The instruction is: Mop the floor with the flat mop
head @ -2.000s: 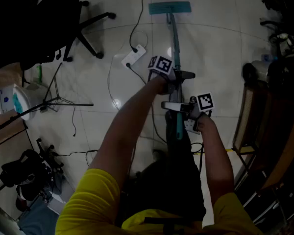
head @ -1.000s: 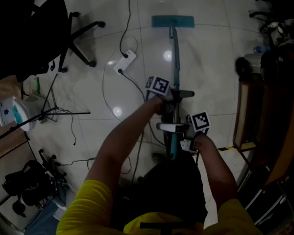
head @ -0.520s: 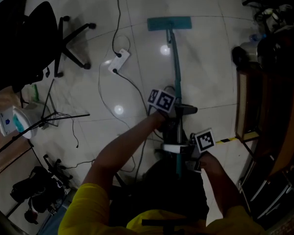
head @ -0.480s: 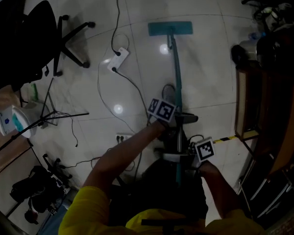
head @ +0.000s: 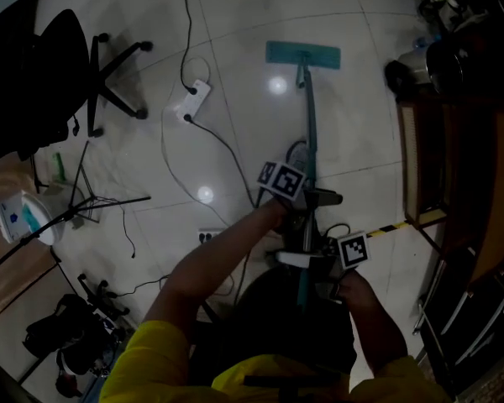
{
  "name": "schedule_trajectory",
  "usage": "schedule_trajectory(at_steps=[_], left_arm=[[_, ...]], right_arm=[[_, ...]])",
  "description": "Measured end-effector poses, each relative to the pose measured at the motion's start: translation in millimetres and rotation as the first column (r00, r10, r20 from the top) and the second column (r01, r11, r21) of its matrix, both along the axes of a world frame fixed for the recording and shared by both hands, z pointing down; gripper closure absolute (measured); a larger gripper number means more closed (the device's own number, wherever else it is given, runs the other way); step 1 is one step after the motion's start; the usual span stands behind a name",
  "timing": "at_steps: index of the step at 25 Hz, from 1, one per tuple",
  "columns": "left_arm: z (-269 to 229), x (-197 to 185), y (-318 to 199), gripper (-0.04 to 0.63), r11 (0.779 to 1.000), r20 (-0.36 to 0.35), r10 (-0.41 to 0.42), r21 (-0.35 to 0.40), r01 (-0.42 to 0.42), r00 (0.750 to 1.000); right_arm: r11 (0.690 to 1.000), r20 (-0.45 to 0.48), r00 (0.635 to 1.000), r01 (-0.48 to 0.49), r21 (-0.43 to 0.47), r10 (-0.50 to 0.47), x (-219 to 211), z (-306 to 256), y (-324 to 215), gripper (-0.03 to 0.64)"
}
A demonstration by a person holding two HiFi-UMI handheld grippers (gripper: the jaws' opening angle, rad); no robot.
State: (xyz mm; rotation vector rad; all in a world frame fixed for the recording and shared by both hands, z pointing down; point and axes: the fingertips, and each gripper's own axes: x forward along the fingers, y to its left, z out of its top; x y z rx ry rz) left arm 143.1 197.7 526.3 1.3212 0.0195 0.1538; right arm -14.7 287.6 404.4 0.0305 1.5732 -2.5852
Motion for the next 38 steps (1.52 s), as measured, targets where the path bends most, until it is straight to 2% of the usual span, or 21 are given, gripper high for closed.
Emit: schedule_trajectory(at_steps=[3, 5, 7, 8, 9, 11, 14, 17, 19, 21, 23, 27, 32, 35, 38], left_arm=[[46.1, -1.0, -104.6, 0.446, 1.000, -0.021, -0.006, 0.011, 0.006, 1.000], [78.4, -5.5, -165.6, 0.447, 1.000, 0.033, -0.001, 0.024, 0.001, 0.999], [92.8, -4.2, -187.0, 0.456, 0.993, 0.110, 0.082, 0.072, -0.090, 0.991], [91.1, -0.9, -184.9, 0.465, 0.983, 0.135, 0.137, 0.104, -0.151, 0.981], [84.1, 3.7, -176.4, 0.462, 0.973, 0.141, 0.175, 0.124, -0.193, 0.974], [59.9, 14.2, -136.5, 0.462, 0.972, 0.107, 0.196, 0.110, -0.208, 0.975], [17.6, 25.9, -23.5, 0.457, 0.976, 0.061, 0.211, 0.041, -0.213, 0.976], [-40.2, 30.8, 93.9, 0.459, 0.978, 0.009, 0.196, -0.077, -0.195, 0.980], [-67.0, 33.4, 153.0, 0.459, 0.969, -0.008, 0.197, -0.150, -0.196, 0.980], [-67.8, 37.9, 177.8, 0.460, 0.966, -0.027, 0.191, -0.175, -0.193, 0.981], [-57.7, 48.3, 167.1, 0.457, 0.969, -0.052, 0.182, -0.162, -0.188, 0.982], [-46.0, 84.4, 91.0, 0.453, 0.981, -0.116, 0.155, -0.103, -0.167, 0.981], [30.1, 130.3, -3.9, 0.474, 0.983, -0.002, 0.186, -0.008, -0.186, 0.983], [70.3, 144.8, -53.9, 0.491, 0.982, 0.036, 0.182, 0.047, -0.184, 0.983], [68.8, 145.5, -56.0, 0.494, 0.979, 0.050, 0.188, 0.064, -0.191, 0.981]], right_arm=[[0.998, -0.093, 0.995, -0.042, 0.048, 0.047, -3.2, 70.1, -96.8, 0.612], [0.995, -0.103, 0.991, -0.078, 0.068, 0.085, -10.7, 97.4, -156.7, 0.614], [0.990, -0.067, 0.991, -0.113, 0.079, 0.118, -13.9, 97.5, -185.4, 0.614], [0.989, -0.048, 0.991, -0.123, 0.083, 0.127, -12.9, 89.9, -187.6, 0.614], [0.987, -0.029, 0.990, -0.132, 0.087, 0.135, -10.2, 78.4, -183.2, 0.613], [0.985, 0.001, 0.989, -0.151, 0.080, 0.151, -3.6, 47.4, -152.2, 0.612], [0.988, 0.012, 0.988, -0.153, -0.019, 0.153, 0.4, -5.7, -56.2, 0.612], [0.983, 0.056, 0.988, -0.133, -0.129, 0.141, 5.1, -62.3, 49.0, 0.614], [0.978, 0.036, 0.993, -0.102, -0.182, 0.111, 7.3, -84.4, 102.5, 0.612], [0.971, -0.026, 0.995, -0.101, -0.217, 0.098, 12.2, -78.1, 127.3, 0.612], [0.977, -0.058, 0.994, -0.104, -0.186, 0.094, 23.8, -59.1, 122.0, 0.614], [0.986, -0.029, 0.991, -0.136, -0.091, 0.134, 55.7, -35.6, 53.0, 0.606], [0.978, -0.141, 0.969, -0.208, -0.018, 0.204, 109.7, 50.8, -37.4, 0.614], [0.973, -0.144, 0.963, -0.232, -0.008, 0.229, 120.0, 93.6, -82.4, 0.614], [0.974, -0.089, 0.970, -0.227, 0.021, 0.228, 115.8, 75.2, -85.8, 0.614]])
